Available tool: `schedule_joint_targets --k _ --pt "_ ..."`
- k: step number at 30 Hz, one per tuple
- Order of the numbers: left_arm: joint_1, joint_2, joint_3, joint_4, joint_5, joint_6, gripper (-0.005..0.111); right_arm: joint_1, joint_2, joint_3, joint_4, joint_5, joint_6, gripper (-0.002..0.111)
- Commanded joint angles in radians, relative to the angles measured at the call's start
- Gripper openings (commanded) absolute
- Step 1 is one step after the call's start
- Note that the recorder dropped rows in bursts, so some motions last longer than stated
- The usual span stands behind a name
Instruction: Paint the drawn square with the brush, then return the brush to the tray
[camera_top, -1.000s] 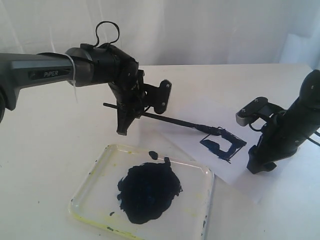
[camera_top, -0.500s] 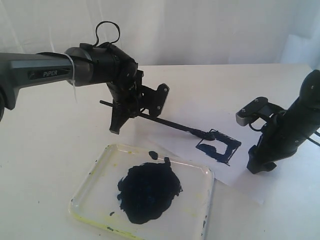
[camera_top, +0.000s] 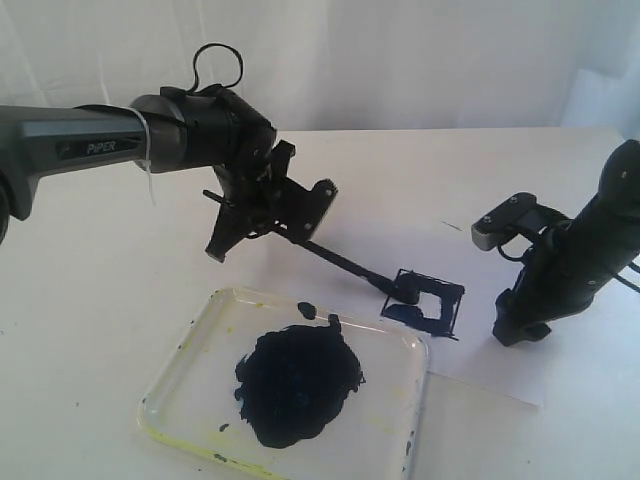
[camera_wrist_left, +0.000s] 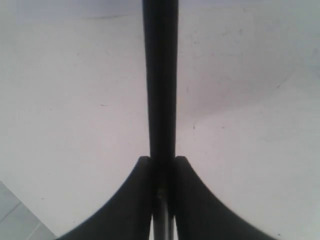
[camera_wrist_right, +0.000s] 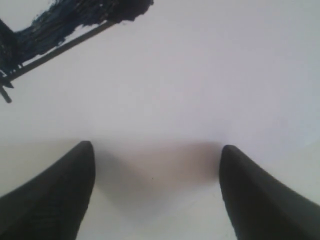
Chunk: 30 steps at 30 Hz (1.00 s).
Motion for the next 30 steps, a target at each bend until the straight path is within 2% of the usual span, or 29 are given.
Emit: schedule_joint_targets --k 1,8,15,18,22,24,30 --pt "0.000 -0.003 -0.002 0.035 0.024 0.014 0.000 -0.002 0.021 0.007 -0.022 -0.030 0.002 0.066" --pt "0.000 -0.003 -0.002 0.032 -0.004 0.055 0.000 -0.002 0.021 0.007 -0.024 -0.030 0.003 0.066" --pt "0.002 -0.003 -0.002 0.010 -0.088 -0.109 0.000 -0.002 0.021 0.007 -0.024 -0.055 0.036 0.066" --pt "0.002 -0.018 -0.002 -0.024 -0.100 -0.097 0.000 -0.002 0.021 0.007 -0.026 -0.057 0.036 0.066" --pt "-0.004 -0.013 -0.002 -0.062 -0.022 0.027 0.000 -0.002 0.021 0.007 -0.026 -0.059 0.036 0.066" --pt "-0.019 -0.004 -0.002 -0.109 -0.050 0.037 0.000 -0.002 0.021 0.007 -0.026 -0.061 0.036 0.066" --pt "-0.027 0.000 -0.002 -0.095 -0.082 0.037 0.000 -0.002 0.021 0.007 -0.026 -0.061 0.036 0.066"
